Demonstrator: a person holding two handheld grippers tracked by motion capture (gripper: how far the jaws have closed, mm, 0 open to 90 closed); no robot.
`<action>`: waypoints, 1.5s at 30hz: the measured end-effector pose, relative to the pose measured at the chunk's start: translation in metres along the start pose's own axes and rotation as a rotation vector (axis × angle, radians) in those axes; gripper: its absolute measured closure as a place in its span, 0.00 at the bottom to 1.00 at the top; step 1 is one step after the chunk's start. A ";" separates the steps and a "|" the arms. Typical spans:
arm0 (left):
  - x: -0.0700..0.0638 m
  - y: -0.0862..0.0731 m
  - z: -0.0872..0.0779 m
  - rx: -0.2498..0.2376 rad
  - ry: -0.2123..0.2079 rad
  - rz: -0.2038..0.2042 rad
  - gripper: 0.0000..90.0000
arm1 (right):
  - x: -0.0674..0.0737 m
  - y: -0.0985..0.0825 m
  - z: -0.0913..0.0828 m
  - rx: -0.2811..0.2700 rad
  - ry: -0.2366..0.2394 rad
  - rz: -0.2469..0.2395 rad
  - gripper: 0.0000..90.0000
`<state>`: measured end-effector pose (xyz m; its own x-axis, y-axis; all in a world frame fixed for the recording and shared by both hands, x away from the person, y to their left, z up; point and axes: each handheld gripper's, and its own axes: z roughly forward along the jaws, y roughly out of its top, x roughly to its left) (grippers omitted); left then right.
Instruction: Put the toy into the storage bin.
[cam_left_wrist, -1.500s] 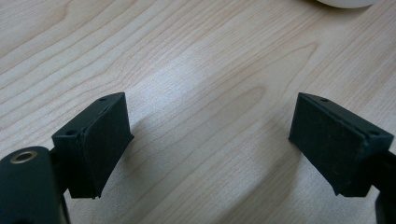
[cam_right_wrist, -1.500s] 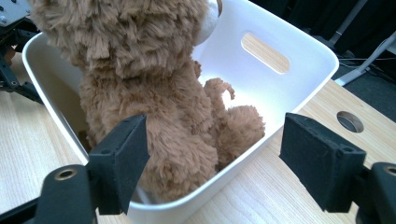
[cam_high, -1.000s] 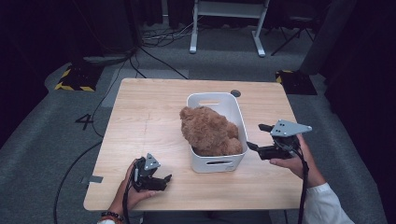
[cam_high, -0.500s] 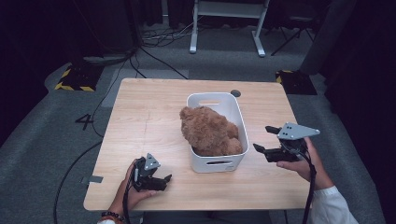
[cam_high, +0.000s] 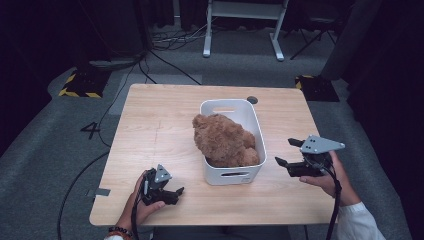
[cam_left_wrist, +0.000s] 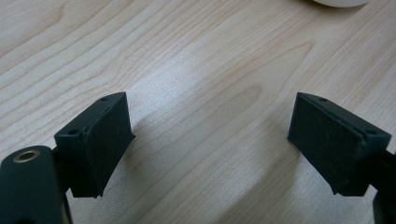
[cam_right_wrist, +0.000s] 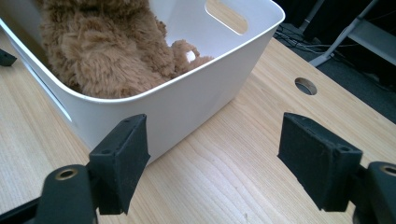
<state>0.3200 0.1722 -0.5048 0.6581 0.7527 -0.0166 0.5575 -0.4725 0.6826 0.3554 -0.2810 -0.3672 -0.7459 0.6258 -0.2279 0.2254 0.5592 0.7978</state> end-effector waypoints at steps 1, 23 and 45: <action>0.000 0.000 0.000 0.000 0.000 0.000 0.15 | 0.000 -0.001 0.000 -0.003 0.001 -0.001 0.27; 0.000 0.000 0.000 0.000 0.000 0.001 0.15 | -0.003 -0.035 0.013 0.067 -0.028 0.004 0.26; 0.000 0.000 0.000 0.000 0.000 0.000 0.15 | -0.002 -0.068 0.026 0.125 -0.013 0.037 0.27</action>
<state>0.3200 0.1722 -0.5048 0.6583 0.7526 -0.0164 0.5574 -0.4727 0.6825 0.3574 -0.3060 -0.4356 -0.7279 0.6535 -0.2075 0.3294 0.5987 0.7301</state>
